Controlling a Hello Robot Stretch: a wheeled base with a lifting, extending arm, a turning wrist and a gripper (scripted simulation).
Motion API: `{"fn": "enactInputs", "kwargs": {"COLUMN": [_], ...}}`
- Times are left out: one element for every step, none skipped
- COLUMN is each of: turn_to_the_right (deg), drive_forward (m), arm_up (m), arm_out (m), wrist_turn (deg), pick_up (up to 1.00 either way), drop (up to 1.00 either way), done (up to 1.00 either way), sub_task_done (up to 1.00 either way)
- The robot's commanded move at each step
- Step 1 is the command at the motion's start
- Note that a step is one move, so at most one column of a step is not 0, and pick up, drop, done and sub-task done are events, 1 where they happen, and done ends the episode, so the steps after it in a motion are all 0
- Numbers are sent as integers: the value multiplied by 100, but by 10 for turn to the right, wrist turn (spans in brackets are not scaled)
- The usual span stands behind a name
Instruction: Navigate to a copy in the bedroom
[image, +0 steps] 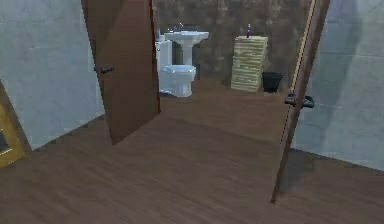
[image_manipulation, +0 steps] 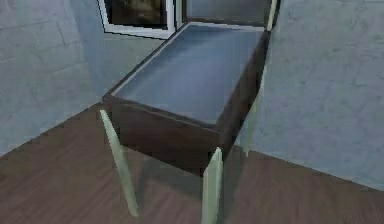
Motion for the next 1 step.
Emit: {"fn": "enactInputs", "kwargs": {"turn_to_the_right": [0], "drive_forward": [100], "arm_up": [0], "arm_out": [0], "wrist_turn": [0], "pick_up": [0], "drop": [0], "done": [0], "sub_task_done": [0]}}
